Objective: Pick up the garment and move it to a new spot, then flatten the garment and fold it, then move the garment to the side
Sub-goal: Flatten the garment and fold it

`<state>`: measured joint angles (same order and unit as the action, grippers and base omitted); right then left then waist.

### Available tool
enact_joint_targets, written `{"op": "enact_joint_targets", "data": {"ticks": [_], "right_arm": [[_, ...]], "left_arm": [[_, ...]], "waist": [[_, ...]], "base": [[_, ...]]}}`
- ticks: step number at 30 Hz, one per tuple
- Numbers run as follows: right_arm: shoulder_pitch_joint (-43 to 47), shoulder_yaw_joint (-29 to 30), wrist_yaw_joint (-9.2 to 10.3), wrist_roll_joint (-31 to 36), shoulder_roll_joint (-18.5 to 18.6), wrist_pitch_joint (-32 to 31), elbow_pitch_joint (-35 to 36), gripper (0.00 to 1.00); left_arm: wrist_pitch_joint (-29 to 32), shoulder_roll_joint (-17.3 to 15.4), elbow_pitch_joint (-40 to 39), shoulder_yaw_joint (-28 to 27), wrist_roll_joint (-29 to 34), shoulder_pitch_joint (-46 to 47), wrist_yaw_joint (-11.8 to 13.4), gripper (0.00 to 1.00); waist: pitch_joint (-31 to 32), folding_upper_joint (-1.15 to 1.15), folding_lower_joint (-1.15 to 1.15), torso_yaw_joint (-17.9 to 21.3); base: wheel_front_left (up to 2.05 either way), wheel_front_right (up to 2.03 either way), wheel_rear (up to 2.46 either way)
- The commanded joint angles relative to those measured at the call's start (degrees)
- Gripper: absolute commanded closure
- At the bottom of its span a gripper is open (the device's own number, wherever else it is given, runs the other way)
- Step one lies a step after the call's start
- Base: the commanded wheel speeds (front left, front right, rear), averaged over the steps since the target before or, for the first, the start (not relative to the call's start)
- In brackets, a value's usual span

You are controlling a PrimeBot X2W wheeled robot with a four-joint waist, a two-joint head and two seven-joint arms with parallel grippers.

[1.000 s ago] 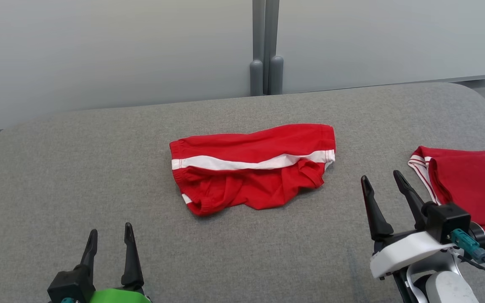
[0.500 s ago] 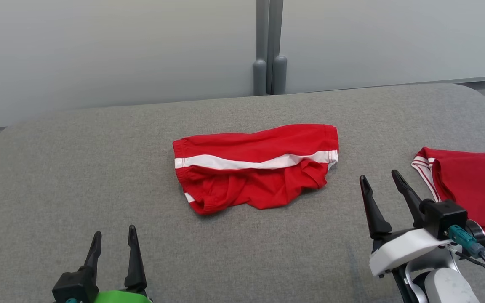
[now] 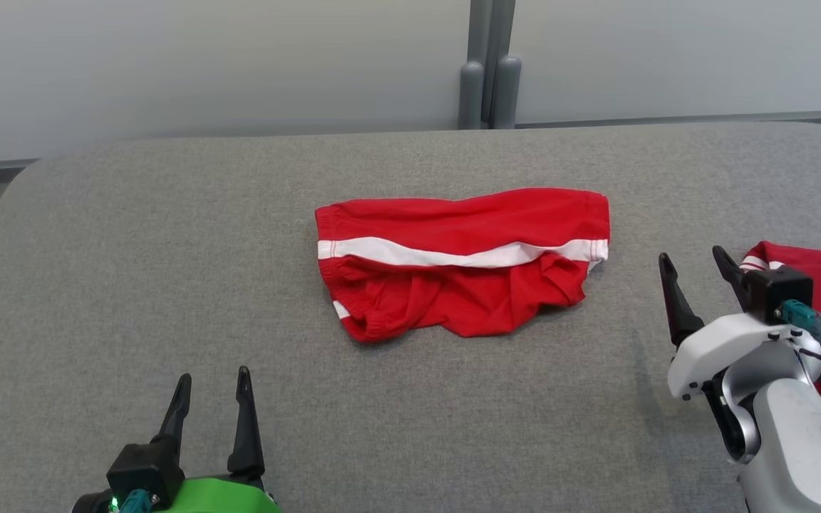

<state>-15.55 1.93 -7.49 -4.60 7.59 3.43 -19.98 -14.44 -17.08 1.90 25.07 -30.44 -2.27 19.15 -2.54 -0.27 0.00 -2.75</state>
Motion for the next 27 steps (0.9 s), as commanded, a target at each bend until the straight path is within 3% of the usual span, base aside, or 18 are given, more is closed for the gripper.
{"op": "enact_joint_targets", "data": {"ticks": [1, 16, 26, 27], "right_arm": [[-1.5, 0.1, 0.01, -0.5, 0.3, 0.0, -1.0, 0.00], [-15.2, -3.5, 0.01, -2.0, 2.4, 3.4, -21.6, 0.00], [-19.6, -6.2, 0.01, -3.0, 2.8, 6.5, -29.7, 0.00], [-20.0, -6.6, 0.01, -3.0, 2.9, 6.7, -30.4, 0.04]], "left_arm": [[0.0, 0.0, 0.0, 0.0, 0.5, 1.2, -0.2, 0.00], [-0.3, 0.7, 1.2, 0.1, 1.2, 4.9, -1.1, 0.00], [-0.5, 0.6, 1.3, -0.1, 1.4, 5.5, -1.3, 0.00], [-0.5, 0.5, 1.3, -0.1, 1.4, 5.5, -1.3, 0.00]], "waist": [[-2.2, 0.27, 0.00, -1.8], [-8.6, 0.27, 0.00, -6.0], [-10.0, 0.27, 0.00, -6.2], [-10.1, 0.27, 0.00, -6.2]], "base": [[0.00, 0.00, 0.00], [0.00, 0.00, 0.00], [0.00, 0.00, 0.00], [0.00, 0.00, 0.00]]}}
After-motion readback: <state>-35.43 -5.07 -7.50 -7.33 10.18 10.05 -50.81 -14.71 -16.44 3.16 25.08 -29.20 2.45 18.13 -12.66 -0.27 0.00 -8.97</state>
